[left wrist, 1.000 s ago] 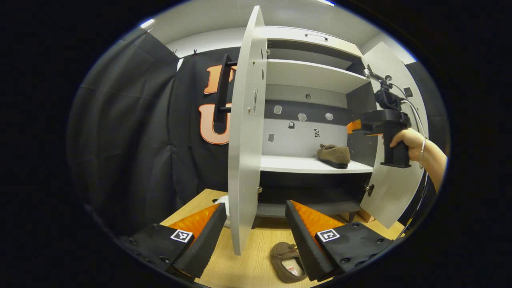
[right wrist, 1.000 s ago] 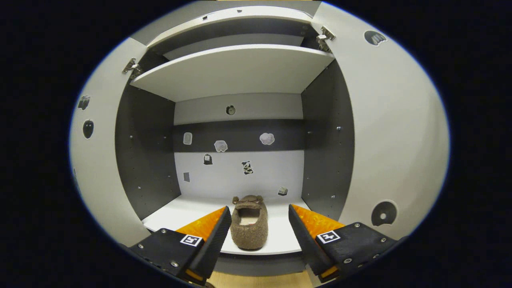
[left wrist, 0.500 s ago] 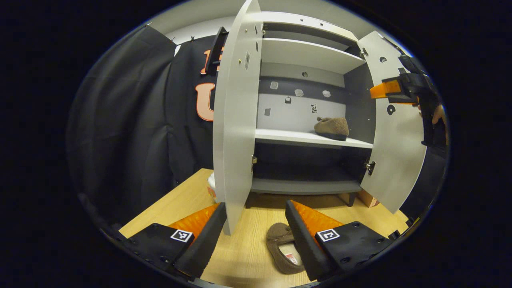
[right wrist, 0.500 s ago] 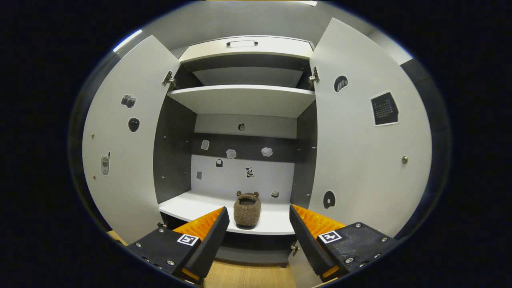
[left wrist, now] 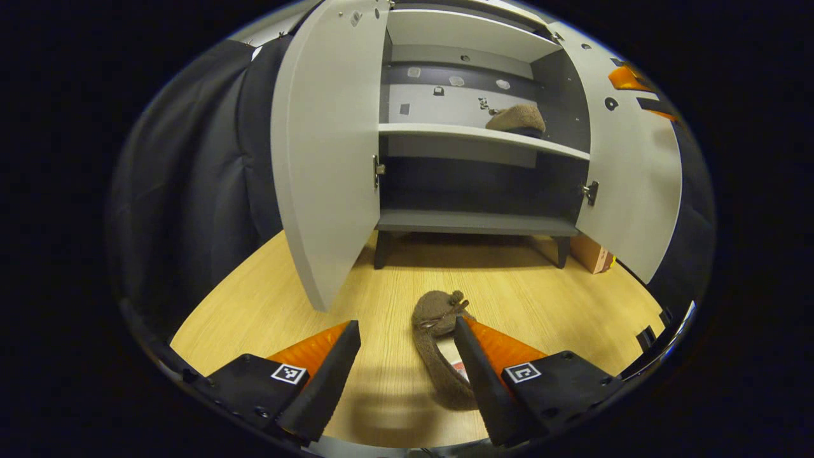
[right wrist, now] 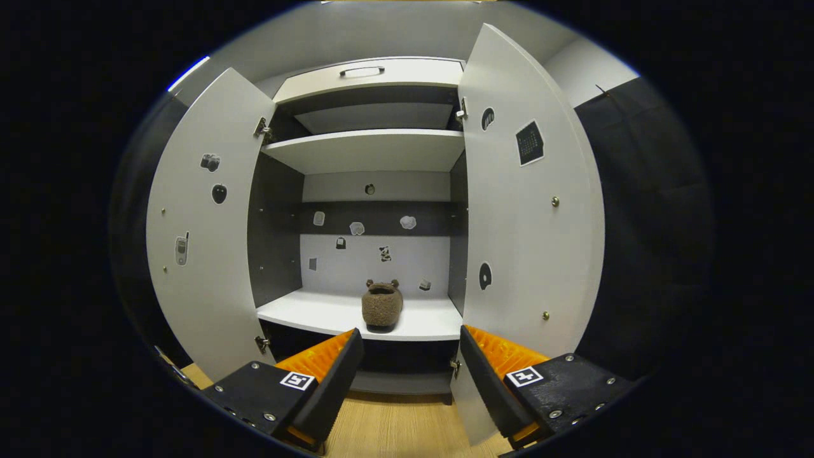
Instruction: Grab one shoe with the right hand and put it into the shoe cabinet, grab the other shoe with the left hand and put it into the shoe cabinet; then close the right door with the right hand and the left door with the left hand.
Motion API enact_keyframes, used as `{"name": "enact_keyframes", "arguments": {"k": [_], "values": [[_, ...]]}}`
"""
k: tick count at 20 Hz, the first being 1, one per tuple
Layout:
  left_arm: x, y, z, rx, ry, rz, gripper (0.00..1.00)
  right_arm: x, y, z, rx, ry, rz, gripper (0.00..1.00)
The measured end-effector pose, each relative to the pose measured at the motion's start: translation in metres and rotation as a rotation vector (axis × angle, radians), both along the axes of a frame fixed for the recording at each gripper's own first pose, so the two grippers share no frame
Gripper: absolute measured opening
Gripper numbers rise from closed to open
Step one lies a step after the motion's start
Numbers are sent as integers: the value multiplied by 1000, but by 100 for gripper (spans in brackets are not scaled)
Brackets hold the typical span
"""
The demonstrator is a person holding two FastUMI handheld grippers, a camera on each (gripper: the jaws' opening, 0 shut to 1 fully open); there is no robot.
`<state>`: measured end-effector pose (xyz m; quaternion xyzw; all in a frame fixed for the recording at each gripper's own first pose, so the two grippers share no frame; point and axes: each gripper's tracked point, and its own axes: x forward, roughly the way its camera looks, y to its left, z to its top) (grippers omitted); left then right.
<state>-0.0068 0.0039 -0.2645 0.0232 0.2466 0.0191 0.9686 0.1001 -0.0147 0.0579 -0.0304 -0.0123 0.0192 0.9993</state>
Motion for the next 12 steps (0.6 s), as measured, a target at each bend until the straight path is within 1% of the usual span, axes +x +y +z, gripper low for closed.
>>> {"name": "enact_keyframes", "arguments": {"k": [1,2,4,8,10,12], "values": [[1,-1,-8,-1,19,-9,99,-3,-4,-3,-4,6,-4,94],[4,-2,-20,-4,39,-12,98,-5,-6,-7,-9,14,-7,94],[8,-2,-36,-19,79,-4,98,-9,-10,-14,-9,28,-10,94],[19,-6,-68,-73,175,5,99,-14,-15,-22,11,48,-14,94],[25,-2,-81,-66,224,19,98,-16,-17,-24,19,52,-13,94],[19,-2,-88,-74,271,28,98,-17,-19,-24,16,53,-12,94]]}}
